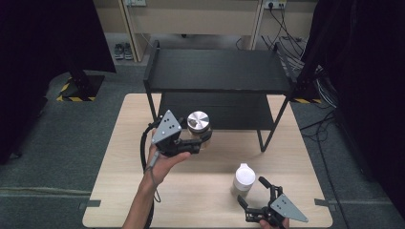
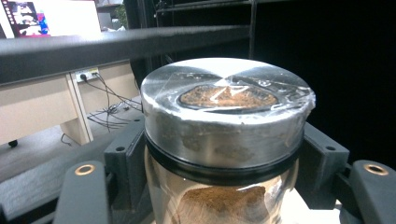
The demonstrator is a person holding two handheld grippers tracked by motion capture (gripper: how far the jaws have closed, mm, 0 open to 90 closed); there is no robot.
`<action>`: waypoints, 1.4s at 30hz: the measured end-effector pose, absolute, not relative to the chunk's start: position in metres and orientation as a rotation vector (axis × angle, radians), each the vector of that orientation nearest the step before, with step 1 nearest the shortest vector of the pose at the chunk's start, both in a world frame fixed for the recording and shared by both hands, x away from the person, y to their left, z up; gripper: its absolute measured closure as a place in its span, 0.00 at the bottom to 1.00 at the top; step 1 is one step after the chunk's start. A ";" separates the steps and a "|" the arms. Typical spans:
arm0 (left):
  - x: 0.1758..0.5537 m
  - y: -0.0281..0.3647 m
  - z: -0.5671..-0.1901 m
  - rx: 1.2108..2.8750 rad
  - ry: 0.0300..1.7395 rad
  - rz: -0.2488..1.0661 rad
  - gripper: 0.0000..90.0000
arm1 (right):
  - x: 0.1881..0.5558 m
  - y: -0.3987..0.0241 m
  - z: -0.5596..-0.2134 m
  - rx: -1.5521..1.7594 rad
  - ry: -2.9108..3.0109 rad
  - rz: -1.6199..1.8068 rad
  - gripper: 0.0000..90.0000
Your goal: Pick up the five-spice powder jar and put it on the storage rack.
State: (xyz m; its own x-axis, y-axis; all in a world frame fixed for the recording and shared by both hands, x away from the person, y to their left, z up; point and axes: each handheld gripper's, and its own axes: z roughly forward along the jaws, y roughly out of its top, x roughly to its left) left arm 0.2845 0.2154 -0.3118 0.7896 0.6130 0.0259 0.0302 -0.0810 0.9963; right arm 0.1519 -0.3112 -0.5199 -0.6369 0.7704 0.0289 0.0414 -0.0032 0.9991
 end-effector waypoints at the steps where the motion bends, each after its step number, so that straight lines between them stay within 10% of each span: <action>1: 0.286 0.216 -0.309 1.594 0.524 0.521 0.34 | 0.152 -0.311 -0.520 0.841 1.723 1.696 0.01; 42: 0.326 0.211 -0.193 1.607 0.525 0.541 0.34 | 0.153 -0.311 -0.520 0.836 1.733 1.696 0.01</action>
